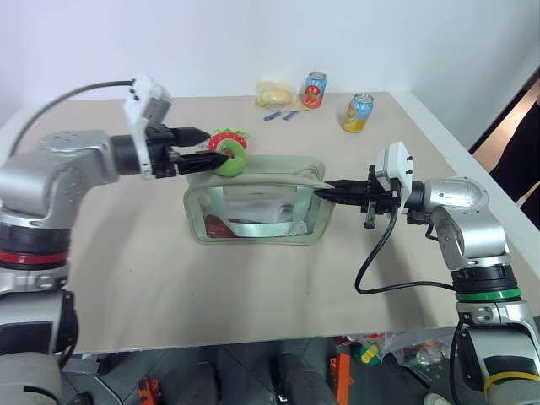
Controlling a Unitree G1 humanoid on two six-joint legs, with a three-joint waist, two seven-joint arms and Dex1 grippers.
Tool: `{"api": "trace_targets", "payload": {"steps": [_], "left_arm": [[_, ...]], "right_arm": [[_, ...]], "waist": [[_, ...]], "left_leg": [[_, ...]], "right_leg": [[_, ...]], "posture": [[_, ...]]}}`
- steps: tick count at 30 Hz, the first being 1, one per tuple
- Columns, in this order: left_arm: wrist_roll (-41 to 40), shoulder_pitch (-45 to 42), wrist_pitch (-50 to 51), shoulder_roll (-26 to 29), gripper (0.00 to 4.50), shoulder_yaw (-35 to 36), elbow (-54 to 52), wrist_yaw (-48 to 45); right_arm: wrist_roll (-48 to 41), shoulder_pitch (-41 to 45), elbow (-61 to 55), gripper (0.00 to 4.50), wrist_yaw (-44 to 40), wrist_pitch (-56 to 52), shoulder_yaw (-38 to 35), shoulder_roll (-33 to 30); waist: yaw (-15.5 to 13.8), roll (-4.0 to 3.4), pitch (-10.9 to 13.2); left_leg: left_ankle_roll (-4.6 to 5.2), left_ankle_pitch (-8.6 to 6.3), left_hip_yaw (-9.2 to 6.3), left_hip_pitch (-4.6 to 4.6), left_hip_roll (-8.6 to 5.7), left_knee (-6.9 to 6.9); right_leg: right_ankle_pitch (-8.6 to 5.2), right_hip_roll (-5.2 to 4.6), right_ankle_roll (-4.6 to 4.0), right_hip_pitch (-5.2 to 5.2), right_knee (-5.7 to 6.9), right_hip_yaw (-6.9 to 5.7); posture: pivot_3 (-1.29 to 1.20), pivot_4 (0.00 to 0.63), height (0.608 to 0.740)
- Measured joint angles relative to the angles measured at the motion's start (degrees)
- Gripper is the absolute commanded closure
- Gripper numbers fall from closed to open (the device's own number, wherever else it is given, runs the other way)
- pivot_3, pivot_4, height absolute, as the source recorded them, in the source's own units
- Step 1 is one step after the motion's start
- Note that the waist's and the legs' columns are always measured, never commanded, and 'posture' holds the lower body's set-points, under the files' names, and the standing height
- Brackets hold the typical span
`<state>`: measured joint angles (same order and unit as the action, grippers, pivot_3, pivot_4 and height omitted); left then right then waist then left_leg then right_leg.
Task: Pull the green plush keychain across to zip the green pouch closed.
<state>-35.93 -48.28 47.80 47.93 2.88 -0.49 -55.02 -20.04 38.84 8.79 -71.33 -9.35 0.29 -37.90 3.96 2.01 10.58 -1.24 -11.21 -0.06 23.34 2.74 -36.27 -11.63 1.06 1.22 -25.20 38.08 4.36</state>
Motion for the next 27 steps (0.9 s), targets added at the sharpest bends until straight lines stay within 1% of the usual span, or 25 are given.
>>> {"api": "trace_targets", "payload": {"steps": [3, 6, 8, 11, 16, 20, 23, 27], "left_arm": [[0.1, 7.0, -0.4, 2.7, 0.36, 3.8, -2.3, -0.3], [0.7, 14.3, -1.0, 3.0, 0.36, 6.6, -5.7, 1.1], [1.0, 20.3, -1.9, 2.6, 0.36, 9.2, -9.9, 3.1], [1.0, 25.0, -2.1, -0.3, 0.36, 10.7, -14.3, 6.6], [1.0, 26.3, -2.7, -4.0, 0.36, 10.9, -17.8, 11.3], [-0.1, 27.3, -2.6, -4.6, 0.36, 11.4, -18.8, 12.2], [-1.7, 27.5, -2.4, -4.1, 0.36, 14.0, -18.6, 12.3], [-3.6, 27.5, -2.3, -0.3, 0.36, 18.5, -17.7, 11.2]], "right_arm": [[0.1, 0.0, 0.4, 4.50, 0.1, 0.4, 0.0, 0.1], [0.1, 0.1, 0.7, 4.50, 0.2, 0.8, 0.0, 0.1], [0.1, 0.1, 1.3, 4.50, 0.2, 1.0, 0.1, 0.2], [0.2, 0.2, 2.4, 4.50, 0.2, 1.4, 0.0, 0.2], [0.6, 0.5, 3.1, 4.50, 0.1, 1.8, 0.3, 0.3], [0.7, 1.1, 3.7, 4.50, -0.1, 2.1, 0.6, 0.4], [0.7, 1.2, 3.7, 4.50, -0.3, 2.2, 0.6, 0.4], [0.7, 1.3, 3.7, 4.50, -0.5, 2.2, 0.6, 0.4]], "waist": [[0.2, 0.00, 0.0], [0.2, 0.01, 0.0], [0.1, 0.01, 0.0], [0.0, 0.02, 0.0], [0.1, 0.04, 0.0], [0.2, 0.04, 0.0], [0.2, 0.05, 0.0], [0.2, 0.04, 0.0]], "left_leg": [[0.00, 0.00, 0.00, 0.00, 0.00, 0.01], [0.00, 0.00, 0.00, 0.02, 0.00, -0.01], [0.00, 0.00, 0.02, 0.02, -0.01, -0.02], [0.00, 0.00, 0.01, 0.00, -0.04, -0.07], [0.00, 0.00, 0.04, -0.03, -0.05, -0.16], [0.00, 0.00, 0.04, -0.03, -0.04, -0.13], [0.00, 0.00, 0.03, -0.02, -0.02, -0.10], [0.00, 0.00, 0.02, -0.03, -0.01, -0.07]], "right_leg": [[-0.04, -0.03, -0.02, 0.00, 0.00, -0.02], [-0.05, -0.07, -0.03, 0.01, -0.01, -0.03], [-0.15, -0.11, -0.20, 0.02, -0.01, -0.04], [-0.16, -0.14, -0.20, 0.07, 0.00, -0.06], [-0.10, -0.13, -0.14, 0.10, 0.00, -0.03], [-0.11, -0.12, -0.15, 0.08, 0.00, -0.02], [-0.10, -0.09, -0.14, 0.06, 0.00, -0.03], [-0.15, -0.08, -0.22, 0.05, 0.00, -0.04]], "posture": [[0.00, 0.150, 0.740], [0.00, 0.150, 0.740], [0.00, 0.150, 0.740], [0.00, 0.150, 0.740], [0.00, 0.150, 0.740], [0.00, 0.150, 0.740], [0.00, 0.150, 0.740], [0.00, 0.150, 0.740]]}}
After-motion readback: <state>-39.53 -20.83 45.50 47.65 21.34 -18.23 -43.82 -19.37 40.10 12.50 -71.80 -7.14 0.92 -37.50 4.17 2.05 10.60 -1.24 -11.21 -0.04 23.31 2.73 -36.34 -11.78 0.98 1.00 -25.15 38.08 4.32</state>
